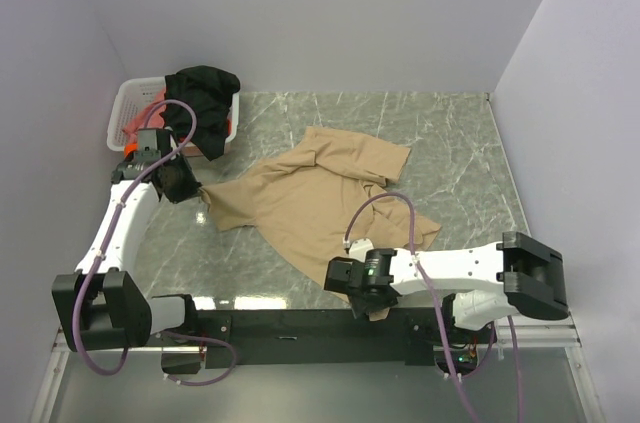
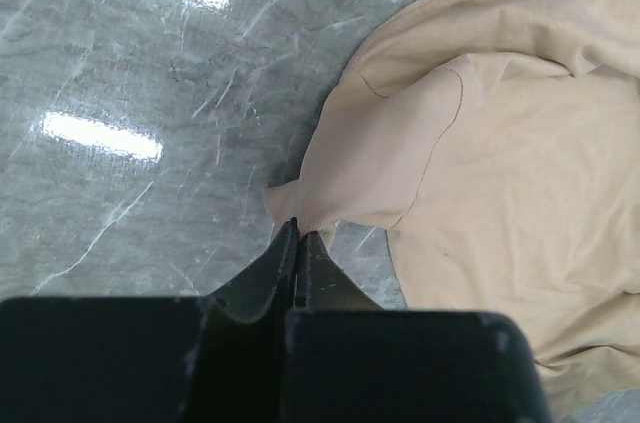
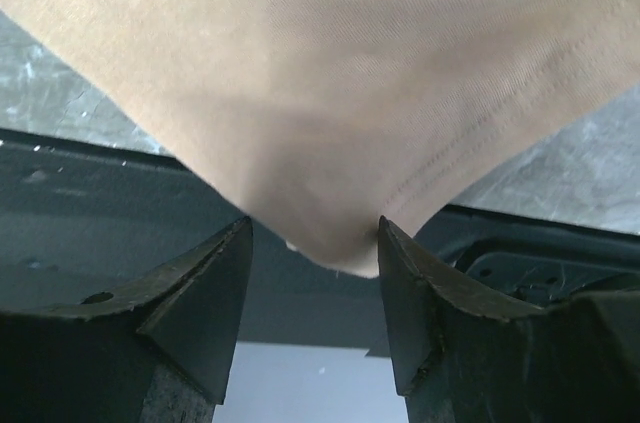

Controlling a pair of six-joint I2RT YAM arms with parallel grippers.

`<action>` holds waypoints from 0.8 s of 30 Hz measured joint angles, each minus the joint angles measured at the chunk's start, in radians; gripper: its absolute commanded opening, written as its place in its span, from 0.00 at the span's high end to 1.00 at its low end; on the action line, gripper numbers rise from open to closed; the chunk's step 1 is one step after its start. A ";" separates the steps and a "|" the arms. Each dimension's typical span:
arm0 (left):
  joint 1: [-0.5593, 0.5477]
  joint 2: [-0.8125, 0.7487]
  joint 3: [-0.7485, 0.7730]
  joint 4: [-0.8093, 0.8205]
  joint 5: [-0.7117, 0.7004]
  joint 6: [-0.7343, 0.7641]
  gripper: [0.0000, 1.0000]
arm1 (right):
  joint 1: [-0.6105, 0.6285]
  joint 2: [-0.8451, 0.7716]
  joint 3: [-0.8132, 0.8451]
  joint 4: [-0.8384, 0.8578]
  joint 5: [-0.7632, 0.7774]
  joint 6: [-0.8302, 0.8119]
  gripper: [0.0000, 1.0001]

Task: Fold and stack the t-shirts
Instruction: Flatten the tshirt out

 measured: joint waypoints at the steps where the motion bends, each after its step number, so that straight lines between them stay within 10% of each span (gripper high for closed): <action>1: 0.000 -0.005 0.000 -0.001 0.000 0.002 1.00 | 0.003 0.010 0.001 0.004 0.005 -0.003 0.39; 24: 0.006 -0.026 0.000 -0.006 0.001 0.007 1.00 | 0.008 0.024 0.001 0.008 0.045 -0.010 0.88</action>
